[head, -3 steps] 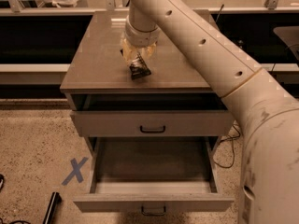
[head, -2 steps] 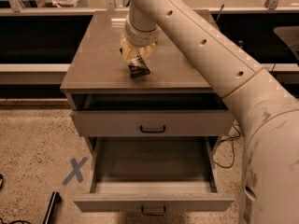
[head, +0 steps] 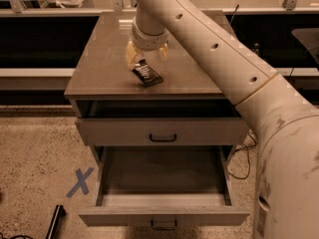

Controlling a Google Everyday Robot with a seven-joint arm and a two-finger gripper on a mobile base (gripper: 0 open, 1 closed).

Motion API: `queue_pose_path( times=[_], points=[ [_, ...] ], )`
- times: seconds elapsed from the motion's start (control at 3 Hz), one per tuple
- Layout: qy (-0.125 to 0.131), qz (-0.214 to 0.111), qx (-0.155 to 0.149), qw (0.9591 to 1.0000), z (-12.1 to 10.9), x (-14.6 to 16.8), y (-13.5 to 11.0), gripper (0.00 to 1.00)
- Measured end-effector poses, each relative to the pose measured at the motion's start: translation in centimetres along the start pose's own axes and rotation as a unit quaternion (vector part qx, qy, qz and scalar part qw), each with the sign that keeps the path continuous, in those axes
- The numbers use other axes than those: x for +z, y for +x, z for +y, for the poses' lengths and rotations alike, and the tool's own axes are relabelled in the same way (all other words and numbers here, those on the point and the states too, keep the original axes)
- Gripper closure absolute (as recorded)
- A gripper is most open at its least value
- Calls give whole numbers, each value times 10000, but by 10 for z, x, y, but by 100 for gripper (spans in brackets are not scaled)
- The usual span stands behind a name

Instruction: Pick rxbar chocolate from middle drawer and place on counter

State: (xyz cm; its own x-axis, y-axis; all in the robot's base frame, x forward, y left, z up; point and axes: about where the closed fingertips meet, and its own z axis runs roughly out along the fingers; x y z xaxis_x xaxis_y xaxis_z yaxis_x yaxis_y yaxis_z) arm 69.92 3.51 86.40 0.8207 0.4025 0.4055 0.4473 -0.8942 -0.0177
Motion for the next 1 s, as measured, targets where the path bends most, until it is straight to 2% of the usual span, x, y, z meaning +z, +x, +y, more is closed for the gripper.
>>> queue_pose_path(
  times=[0.33, 0.67, 1.0],
  points=[
    [16, 14, 0, 10000, 0, 1, 1, 0],
    [-1, 68, 240, 9997, 0, -28, 10, 0],
    [-1, 68, 240, 9997, 0, -28, 10, 0]
  ],
)
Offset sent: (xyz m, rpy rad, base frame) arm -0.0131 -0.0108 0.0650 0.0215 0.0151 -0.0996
